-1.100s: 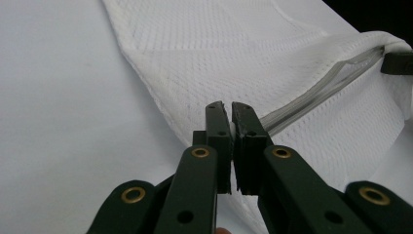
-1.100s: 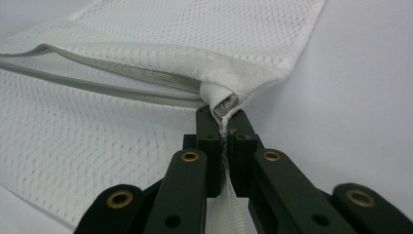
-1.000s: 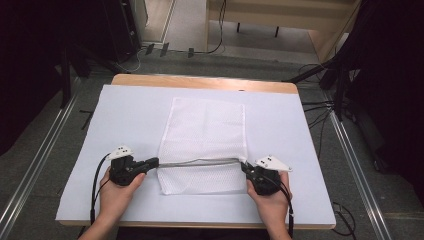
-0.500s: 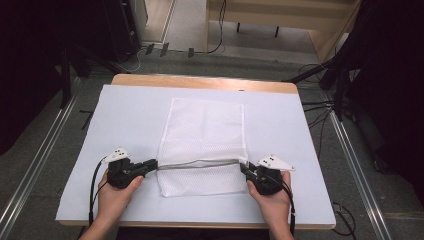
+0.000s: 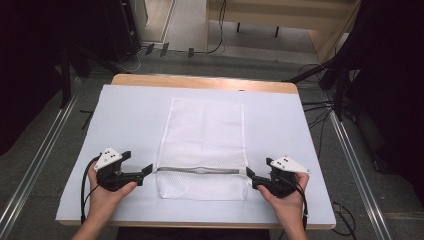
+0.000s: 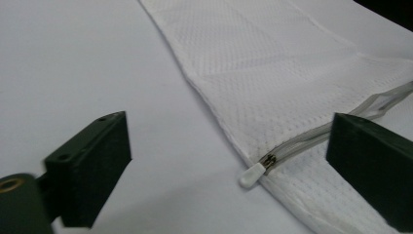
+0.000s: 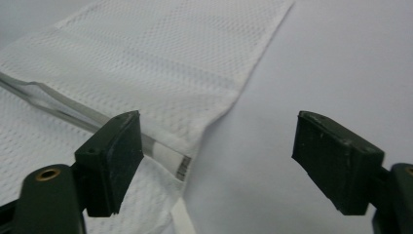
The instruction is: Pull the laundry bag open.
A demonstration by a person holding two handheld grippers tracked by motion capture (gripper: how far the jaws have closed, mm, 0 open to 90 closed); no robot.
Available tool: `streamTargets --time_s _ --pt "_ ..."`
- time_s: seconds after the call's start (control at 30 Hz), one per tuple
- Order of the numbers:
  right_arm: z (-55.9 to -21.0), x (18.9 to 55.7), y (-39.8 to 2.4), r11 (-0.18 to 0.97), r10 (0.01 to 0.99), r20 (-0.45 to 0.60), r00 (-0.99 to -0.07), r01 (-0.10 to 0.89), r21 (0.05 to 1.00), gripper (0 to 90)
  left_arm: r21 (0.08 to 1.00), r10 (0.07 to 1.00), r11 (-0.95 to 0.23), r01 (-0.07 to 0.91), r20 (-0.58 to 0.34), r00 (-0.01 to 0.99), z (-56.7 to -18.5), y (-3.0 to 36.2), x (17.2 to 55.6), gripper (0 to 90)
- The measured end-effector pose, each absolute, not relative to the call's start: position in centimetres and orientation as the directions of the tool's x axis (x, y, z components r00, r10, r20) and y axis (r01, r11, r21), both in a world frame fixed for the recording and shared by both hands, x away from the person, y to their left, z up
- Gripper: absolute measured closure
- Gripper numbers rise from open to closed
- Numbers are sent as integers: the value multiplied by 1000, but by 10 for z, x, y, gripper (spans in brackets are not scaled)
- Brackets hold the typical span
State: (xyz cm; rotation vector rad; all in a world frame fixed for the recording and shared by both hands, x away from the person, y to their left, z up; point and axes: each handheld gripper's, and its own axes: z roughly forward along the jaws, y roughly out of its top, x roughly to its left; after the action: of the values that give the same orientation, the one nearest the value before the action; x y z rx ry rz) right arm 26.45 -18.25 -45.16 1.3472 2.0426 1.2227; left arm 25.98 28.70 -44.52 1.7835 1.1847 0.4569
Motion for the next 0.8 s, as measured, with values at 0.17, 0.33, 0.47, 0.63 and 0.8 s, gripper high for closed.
streamTargets --time_s 0.17,0.33,0.47,0.63,0.8 --pt "-453 266 -205 116 891 145 -430 524 844 131 843 868 -92 530 -193 457 -446 304 258 12" --pt "-457 267 -223 97 911 141 -387 536 839 118 851 869 -92 517 -185 460 -447 328 251 9" --pt "-459 266 -237 74 922 148 -359 537 840 93 851 873 -99 516 -174 455 -451 342 246 8" --pt "-461 264 -252 59 929 151 -339 537 841 59 853 884 -87 515 -172 435 -452 357 244 8" --pt "-464 260 -278 13 938 180 -298 547 837 0 860 897 -45 508 -189 399 -450 375 244 8"
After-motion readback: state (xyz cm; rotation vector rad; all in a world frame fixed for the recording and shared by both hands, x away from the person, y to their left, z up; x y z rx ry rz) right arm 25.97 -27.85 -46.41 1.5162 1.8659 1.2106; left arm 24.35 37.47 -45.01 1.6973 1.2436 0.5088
